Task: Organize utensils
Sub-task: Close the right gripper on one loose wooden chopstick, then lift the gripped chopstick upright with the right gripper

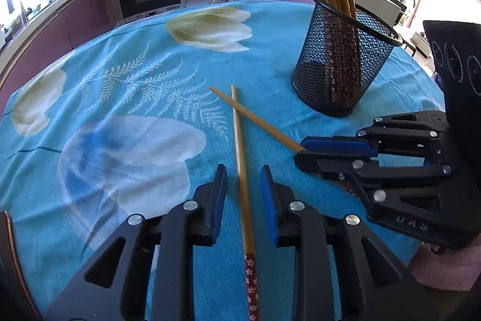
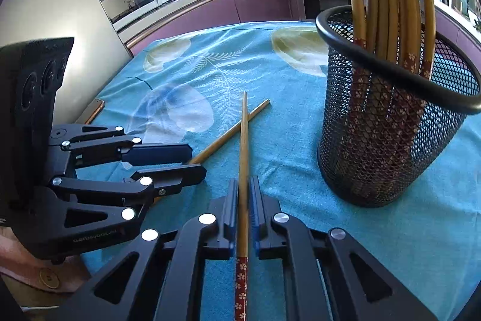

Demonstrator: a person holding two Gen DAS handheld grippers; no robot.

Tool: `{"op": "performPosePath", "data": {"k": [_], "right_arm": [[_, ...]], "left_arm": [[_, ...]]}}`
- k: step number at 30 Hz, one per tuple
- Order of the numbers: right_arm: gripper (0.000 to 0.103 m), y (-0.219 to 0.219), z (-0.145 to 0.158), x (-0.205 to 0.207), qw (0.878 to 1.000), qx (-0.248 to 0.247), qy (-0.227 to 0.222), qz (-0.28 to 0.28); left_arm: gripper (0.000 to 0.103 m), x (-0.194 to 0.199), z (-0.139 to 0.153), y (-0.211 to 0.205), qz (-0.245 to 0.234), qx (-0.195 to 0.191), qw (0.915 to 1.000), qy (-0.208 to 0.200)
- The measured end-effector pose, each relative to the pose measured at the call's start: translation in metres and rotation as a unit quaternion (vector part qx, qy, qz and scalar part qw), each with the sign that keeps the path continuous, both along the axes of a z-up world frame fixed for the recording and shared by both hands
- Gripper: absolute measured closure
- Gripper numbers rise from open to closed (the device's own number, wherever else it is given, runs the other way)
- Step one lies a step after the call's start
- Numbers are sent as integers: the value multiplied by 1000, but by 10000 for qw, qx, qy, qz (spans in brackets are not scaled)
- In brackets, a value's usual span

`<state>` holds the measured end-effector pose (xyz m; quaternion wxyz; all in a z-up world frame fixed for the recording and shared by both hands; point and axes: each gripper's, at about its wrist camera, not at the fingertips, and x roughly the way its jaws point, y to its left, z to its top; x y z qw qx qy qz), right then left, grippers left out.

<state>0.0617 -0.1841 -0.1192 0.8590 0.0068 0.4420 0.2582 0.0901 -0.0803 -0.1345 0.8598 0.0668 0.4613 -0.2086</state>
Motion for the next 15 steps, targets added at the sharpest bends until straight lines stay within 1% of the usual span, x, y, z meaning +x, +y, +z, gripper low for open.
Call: {"op": "performPosePath", "data": {"k": [3,4,5,7,15], "right_arm": [[94,2,0,-1,9999,-88,-62,20],[94,2,0,-2,9999,-114,-80,27],[94,3,0,-1,9998,-139,-99,36],[96,3,-1,0,9998,-138,-113,21],[97,-9,3,-1,9998,165,-74,-35]], "left_arm": [[81,5,0,-3,-15,20,10000,-15],[84,6,0,-3,6,52,10000,-38],[86,8,0,-4,30,77,10000,-52],[95,9,-1,-5,41,68,10000,-51],[96,8,1,-1,156,-11,9999,-74]]}}
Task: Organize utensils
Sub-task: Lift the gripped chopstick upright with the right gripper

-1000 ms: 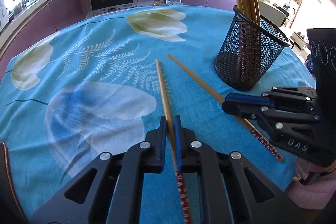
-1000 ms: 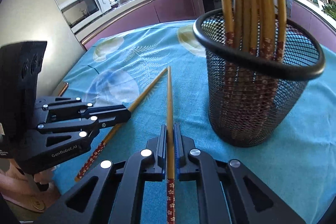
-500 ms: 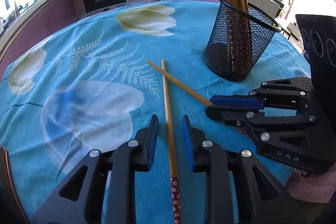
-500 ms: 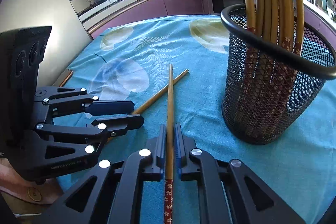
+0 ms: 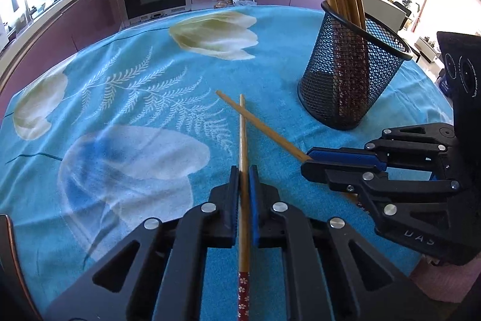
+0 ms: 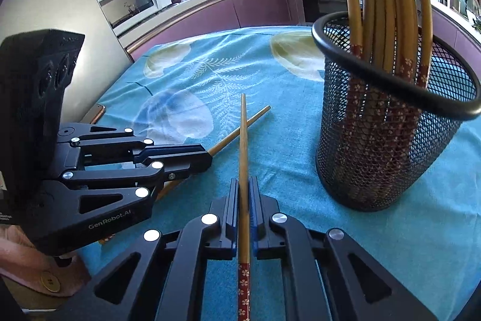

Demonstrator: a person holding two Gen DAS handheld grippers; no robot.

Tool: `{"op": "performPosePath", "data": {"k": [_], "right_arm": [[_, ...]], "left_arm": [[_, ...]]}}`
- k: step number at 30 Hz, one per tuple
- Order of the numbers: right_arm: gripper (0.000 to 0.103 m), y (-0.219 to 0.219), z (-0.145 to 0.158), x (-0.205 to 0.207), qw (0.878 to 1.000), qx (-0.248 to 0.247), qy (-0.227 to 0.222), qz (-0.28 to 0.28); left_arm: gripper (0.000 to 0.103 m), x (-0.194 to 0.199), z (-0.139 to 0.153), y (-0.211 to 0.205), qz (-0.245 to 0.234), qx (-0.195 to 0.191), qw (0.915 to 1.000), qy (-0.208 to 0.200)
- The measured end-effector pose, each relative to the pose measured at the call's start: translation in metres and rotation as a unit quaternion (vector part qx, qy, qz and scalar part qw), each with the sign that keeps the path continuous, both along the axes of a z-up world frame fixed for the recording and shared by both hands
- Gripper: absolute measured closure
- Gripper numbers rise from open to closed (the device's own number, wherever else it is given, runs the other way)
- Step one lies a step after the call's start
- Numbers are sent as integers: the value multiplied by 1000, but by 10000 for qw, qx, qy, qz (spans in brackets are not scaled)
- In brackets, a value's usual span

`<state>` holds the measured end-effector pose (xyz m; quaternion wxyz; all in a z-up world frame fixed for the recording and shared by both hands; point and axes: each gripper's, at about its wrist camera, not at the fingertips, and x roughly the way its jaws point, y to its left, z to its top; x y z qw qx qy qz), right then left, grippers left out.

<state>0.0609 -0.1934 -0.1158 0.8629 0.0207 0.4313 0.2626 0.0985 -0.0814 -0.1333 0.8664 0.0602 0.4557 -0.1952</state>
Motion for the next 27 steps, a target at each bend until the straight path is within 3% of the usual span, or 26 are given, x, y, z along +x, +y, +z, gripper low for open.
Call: {"op": "performPosePath", "data": {"k": [13,27], "right_arm": [[97,-9,26,-7,9987,443,-230,66],[97,-25,48,-16,9957,796,-481,38]], "left_arm": [[96,-7,27,4,25,-189,9994,-301],[96,-17,58,13,-44,-665,9964,-527]]}}
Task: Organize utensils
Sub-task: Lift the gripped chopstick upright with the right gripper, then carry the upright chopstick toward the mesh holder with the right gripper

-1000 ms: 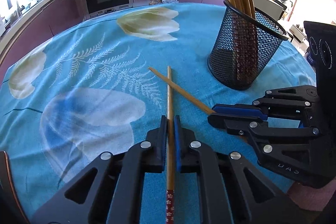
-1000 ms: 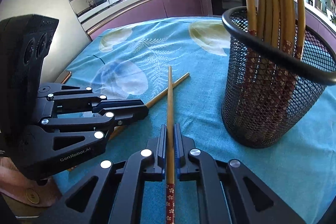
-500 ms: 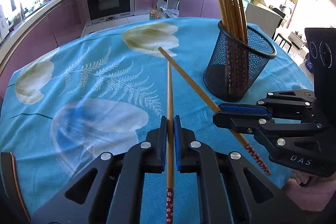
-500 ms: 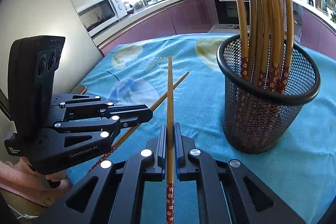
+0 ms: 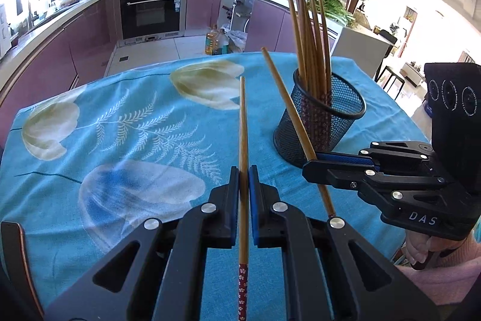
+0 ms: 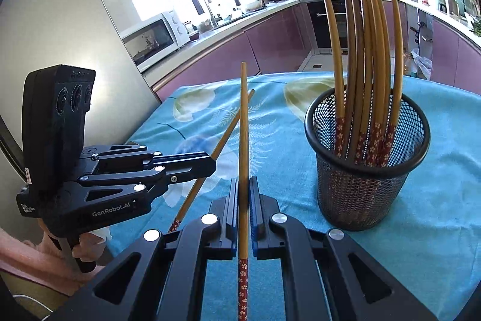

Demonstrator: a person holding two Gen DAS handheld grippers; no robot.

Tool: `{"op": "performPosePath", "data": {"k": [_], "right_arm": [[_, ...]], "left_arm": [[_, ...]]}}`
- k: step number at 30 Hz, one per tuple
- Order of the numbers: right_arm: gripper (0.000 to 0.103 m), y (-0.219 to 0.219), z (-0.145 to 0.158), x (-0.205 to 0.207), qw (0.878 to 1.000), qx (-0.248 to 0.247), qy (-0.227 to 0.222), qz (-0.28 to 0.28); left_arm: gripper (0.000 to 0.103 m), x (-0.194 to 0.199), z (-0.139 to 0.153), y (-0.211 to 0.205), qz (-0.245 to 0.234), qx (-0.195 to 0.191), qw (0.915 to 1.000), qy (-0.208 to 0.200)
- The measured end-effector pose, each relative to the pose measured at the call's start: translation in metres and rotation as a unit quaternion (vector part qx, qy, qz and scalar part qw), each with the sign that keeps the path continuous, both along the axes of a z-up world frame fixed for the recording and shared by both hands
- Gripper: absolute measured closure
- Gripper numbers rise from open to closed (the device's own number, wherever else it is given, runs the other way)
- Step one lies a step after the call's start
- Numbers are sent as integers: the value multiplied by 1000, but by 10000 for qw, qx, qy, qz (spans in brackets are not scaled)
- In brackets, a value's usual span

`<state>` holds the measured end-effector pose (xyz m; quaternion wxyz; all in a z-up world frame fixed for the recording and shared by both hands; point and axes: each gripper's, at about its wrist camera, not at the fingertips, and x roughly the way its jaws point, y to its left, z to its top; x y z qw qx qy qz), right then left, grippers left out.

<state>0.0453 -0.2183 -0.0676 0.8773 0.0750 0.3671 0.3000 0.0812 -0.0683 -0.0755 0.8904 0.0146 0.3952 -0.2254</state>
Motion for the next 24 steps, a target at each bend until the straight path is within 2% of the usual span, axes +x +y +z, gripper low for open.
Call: {"op": "performPosePath", "data": {"k": [5,24], "right_arm": [[97,-5,8,-4,9999,86,-136,-14],[97,-20,25,-5,9987,223,-437,-139]], "left_arm": [[96,-4,9,1,-54,-144,9999,-58],[96,-12,27,2,-107,-264,9993,-231]]}}
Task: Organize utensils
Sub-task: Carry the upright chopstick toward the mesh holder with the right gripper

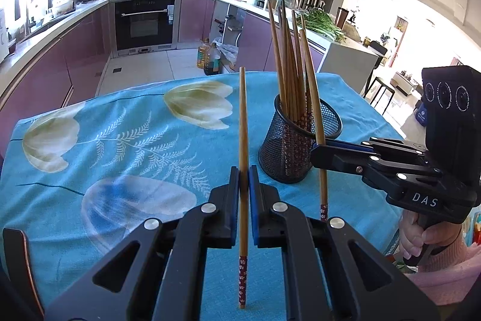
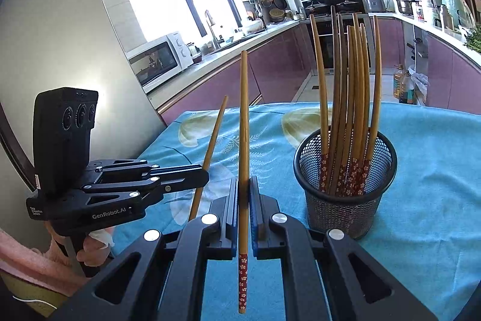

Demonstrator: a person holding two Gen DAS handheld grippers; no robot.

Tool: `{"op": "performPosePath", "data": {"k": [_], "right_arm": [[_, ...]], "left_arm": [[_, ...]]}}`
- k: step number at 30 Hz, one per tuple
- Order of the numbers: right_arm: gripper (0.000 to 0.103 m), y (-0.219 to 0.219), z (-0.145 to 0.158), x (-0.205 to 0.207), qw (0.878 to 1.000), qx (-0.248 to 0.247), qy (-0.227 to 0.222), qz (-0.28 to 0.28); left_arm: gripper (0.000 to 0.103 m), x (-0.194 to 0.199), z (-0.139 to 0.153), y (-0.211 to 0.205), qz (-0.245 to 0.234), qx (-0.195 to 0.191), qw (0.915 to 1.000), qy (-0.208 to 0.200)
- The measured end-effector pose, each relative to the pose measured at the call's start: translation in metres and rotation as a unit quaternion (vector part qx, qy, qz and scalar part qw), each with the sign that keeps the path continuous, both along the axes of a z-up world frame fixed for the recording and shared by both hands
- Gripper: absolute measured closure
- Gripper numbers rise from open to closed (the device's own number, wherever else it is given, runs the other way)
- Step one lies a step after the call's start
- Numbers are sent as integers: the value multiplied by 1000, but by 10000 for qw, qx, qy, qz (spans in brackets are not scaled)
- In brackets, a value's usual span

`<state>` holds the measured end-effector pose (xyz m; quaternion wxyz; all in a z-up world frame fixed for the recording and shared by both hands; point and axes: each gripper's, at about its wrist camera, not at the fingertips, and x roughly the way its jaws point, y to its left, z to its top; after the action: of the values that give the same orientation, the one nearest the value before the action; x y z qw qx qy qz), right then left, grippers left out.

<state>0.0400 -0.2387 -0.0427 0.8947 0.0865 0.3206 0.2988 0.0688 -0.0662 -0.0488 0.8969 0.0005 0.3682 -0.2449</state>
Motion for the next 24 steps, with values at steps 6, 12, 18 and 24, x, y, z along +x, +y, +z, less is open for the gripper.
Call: {"op": "performPosePath", "data": {"k": [6,12,18,24], "right_arm": [[97,-5,1,-3,10000,25,-45,-37],[97,-8,3,-4,9999,24,-88,-61],[97,-10,7,-6,9999,30,-134,-98],[97,-10,12,-7,9996,26,-227,-140]], "left_arm": [[96,0,4,0,6,1,10000,-83],[96,0,5,0,32,-31,9999,-108],[96,-1,9,1,12,-91,9998,-168],[96,0,12,2,-8,-129,9997,-217]]}}
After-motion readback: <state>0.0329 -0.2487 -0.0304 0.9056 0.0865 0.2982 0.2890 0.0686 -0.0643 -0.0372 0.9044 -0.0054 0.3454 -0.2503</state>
